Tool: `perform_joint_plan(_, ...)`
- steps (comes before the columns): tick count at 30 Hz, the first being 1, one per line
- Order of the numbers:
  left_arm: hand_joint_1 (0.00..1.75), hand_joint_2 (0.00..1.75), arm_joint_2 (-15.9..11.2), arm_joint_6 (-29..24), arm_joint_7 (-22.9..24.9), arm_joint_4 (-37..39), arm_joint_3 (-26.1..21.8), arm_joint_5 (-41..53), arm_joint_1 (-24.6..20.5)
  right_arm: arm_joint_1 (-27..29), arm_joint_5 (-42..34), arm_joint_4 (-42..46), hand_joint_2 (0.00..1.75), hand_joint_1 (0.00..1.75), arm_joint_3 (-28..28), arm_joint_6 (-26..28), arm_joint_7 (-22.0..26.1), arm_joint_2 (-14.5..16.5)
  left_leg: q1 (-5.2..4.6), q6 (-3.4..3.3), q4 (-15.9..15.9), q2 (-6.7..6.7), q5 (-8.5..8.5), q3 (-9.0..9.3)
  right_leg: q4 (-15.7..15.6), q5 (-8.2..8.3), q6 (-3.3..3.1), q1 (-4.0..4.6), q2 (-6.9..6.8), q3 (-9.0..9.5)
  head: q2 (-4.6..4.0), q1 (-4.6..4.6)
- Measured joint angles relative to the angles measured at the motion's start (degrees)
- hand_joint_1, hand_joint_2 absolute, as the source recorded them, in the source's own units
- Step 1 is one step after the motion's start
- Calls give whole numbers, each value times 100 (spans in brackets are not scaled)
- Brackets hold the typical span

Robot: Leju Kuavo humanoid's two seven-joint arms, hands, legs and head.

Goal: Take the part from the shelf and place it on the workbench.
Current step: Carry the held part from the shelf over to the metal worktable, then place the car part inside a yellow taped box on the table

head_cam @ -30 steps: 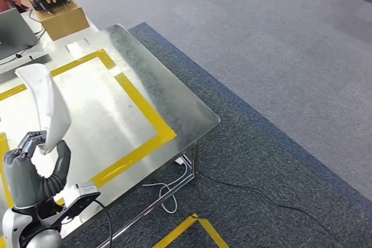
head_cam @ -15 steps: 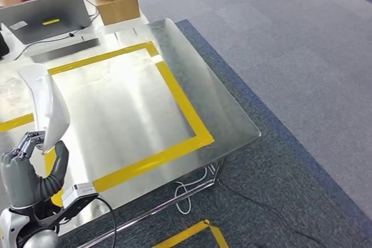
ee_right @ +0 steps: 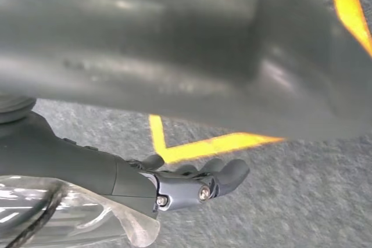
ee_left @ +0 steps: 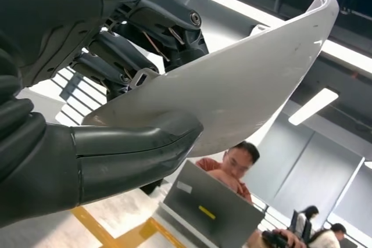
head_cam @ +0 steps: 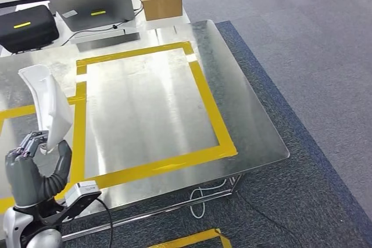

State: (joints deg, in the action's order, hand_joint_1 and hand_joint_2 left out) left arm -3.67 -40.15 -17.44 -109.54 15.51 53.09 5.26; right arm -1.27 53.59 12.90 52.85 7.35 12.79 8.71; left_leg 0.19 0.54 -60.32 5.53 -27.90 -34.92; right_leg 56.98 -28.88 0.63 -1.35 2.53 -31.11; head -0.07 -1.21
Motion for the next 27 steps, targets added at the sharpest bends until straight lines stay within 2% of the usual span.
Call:
perform_joint_plan(2,175,175,3,-1,5,0,0,7,-8,7,16,4,0,0,0,-8,-5,5,2,60,-634,-360,-318,-299,-22,-20,-49,6,-176,47,0,43)
perform_joint_plan(3,175,175,4,0,13,1,1,10,-3,16,25,4,0,0,0,-12,-11,6,17,87,-1010,-443,-465,-486,-22,-37,-62,13,-269,63,0,49)
perform_joint_plan(4,175,175,5,0,21,2,1,14,9,24,33,4,0,0,0,-14,-16,6,33,107,-1279,-480,-531,-623,-21,-55,-68,18,-360,80,0,49)
perform_joint_plan(5,175,175,6,0,28,3,1,15,20,30,40,4,0,0,0,-14,-20,6,43,120,-1364,-498,-494,-671,-20,-74,-66,20,-443,98,0,50)
perform_joint_plan(6,175,175,7,1,34,3,1,15,25,31,44,4,0,0,0,-14,-21,6,50,122,-1220,-519,-353,-604,-20,-93,-58,21,-520,124,0,50)
perform_joint_plan(7,175,175,7,1,36,3,1,16,27,27,48,4,0,0,0,-14,-22,8,49,111,-878,-571,-141,-432,-20,-117,-47,22,-591,158,0,49)
perform_joint_plan(9,175,175,8,2,39,2,1,19,22,18,56,4,0,0,0,-17,-22,13,2,51,-128,-800,151,-48,-14,-175,0,44,-712,222,0,51)
perform_joint_plan(10,175,175,8,2,41,1,1,22,19,16,61,4,0,0,0,-19,-21,15,-26,10,97,-894,199,62,-11,-201,32,60,-770,241,0,46)
perform_joint_plan(11,175,175,8,1,43,1,1,25,21,14,65,4,0,0,0,-20,-22,16,-52,-30,180,-934,179,94,-12,-222,66,75,-828,256,-1,42)
perform_joint_plan(13,175,175,8,0,45,1,1,29,37,1,70,4,0,0,0,-22,-24,17,-49,-104,210,-830,174,85,-29,-257,131,80,-931,276,-1,30)
perform_joint_plan(14,175,175,8,-2,45,-1,-1,30,43,-9,72,5,0,0,0,-22,-23,17,-35,-140,234,-768,183,95,3,-304,162,73,-869,272,-1,20)
perform_joint_plan(16,175,175,13,-2,45,-4,-3,33,33,-23,74,6,0,0,1,-26,-19,17,4,-208,285,-673,204,122,381,-540,205,60,-576,97,-1,-14)
perform_joint_plan(17,175,175,16,1,46,-4,-4,38,28,-24,73,6,0,0,1,-34,-16,17,7,-226,287,-638,200,124,753,-710,213,57,-406,-83,-1,-33)
perform_joint_plan(18,175,175,19,4,49,-2,-4,48,25,-17,70,6,0,0,3,-50,-15,17,7,-240,286,-598,196,123,1166,-864,218,58,-322,-307,-1,-43)
perform_joint_plan(19,175,175,21,8,53,1,-4,62,27,-7,63,6,0,0,8,-70,-14,17,6,-246,284,-555,191,127,1498,-944,223,58,-283,-513,-2,-46)
perform_joint_plan(20,175,175,21,11,56,3,-4,77,29,4,55,6,0,0,14,-91,-12,17,4,-248,282,-516,184,134,1655,-915,224,59,-268,-647,-2,-45)
perform_joint_plan(21,175,175,21,12,60,5,-4,89,29,15,48,6,0,0,23,-106,-10,17,5,-244,279,-480,175,148,1565,-758,223,58,-264,-665,-2,-46)
perform_joint_plan(23,175,175,21,13,63,5,-4,99,28,19,42,6,0,0,45,-117,-5,17,10,-211,266,-429,144,185,834,-272,207,51,-256,-415,-1,-47)
perform_joint_plan(24,175,175,20,12,63,5,-4,101,26,13,42,6,0,0,54,-121,-2,17,3,-183,246,-411,124,192,453,-102,190,52,-241,-258,-1,-46)
perform_joint_plan(25,175,175,19,12,64,5,-4,102,24,6,42,6,0,0,58,-126,2,18,-8,-162,224,-399,107,188,193,-6,169,49,-227,-143,-1,-44)
perform_joint_plan(27,175,175,17,12,66,5,-3,103,22,1,41,6,0,0,64,-133,7,20,-33,-178,196,-387,103,166,59,12,139,52,-206,-76,-1,-39)
